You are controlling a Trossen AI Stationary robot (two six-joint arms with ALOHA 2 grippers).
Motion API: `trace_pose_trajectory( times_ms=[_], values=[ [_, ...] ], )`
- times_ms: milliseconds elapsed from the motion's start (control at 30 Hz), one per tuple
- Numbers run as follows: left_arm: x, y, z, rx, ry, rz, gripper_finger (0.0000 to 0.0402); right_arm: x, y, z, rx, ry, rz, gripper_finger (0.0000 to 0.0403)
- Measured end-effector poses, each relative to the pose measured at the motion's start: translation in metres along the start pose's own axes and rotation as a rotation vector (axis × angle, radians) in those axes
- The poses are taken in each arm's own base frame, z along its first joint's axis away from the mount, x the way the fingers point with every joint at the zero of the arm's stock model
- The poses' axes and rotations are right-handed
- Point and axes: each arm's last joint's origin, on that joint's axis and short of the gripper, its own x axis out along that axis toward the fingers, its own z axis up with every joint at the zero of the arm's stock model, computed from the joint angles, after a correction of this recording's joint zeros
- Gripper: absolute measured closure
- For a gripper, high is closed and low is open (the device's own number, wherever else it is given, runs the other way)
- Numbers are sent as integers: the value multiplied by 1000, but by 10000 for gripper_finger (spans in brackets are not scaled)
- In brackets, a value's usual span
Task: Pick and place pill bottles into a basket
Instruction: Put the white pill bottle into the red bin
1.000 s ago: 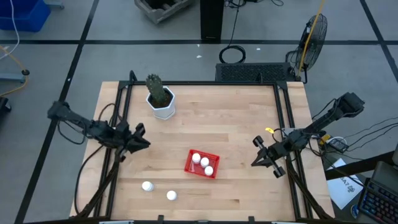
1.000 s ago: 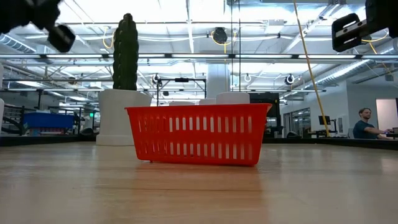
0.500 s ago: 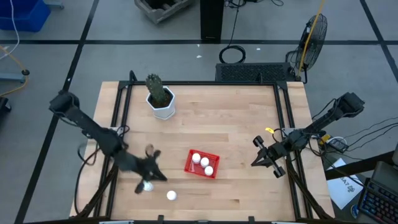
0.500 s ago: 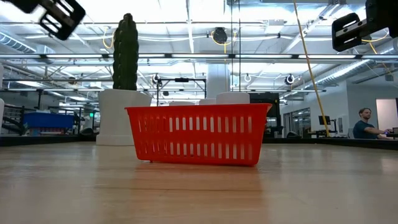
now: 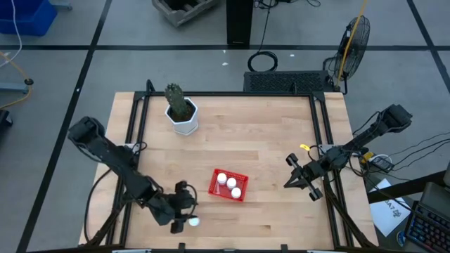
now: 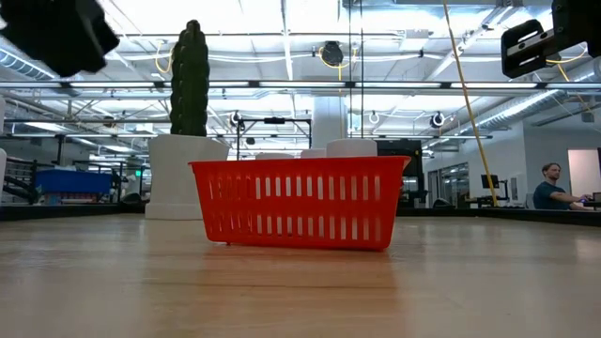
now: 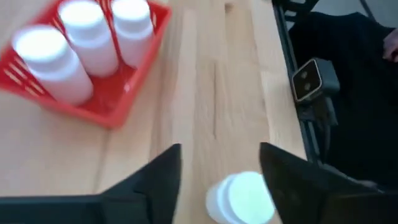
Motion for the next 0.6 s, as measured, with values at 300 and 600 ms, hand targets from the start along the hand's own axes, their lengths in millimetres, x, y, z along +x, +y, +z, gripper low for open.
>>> trace_pose_trajectory(
  times_ms=[300, 600],
  values=[
    [12, -14, -19, -62, 73, -47, 69, 0, 0, 0, 0, 1, 0, 398],
    [41, -11, -39, -75, 137, 19, 85, 0, 0, 0, 0, 0, 0, 399]
  ],
)
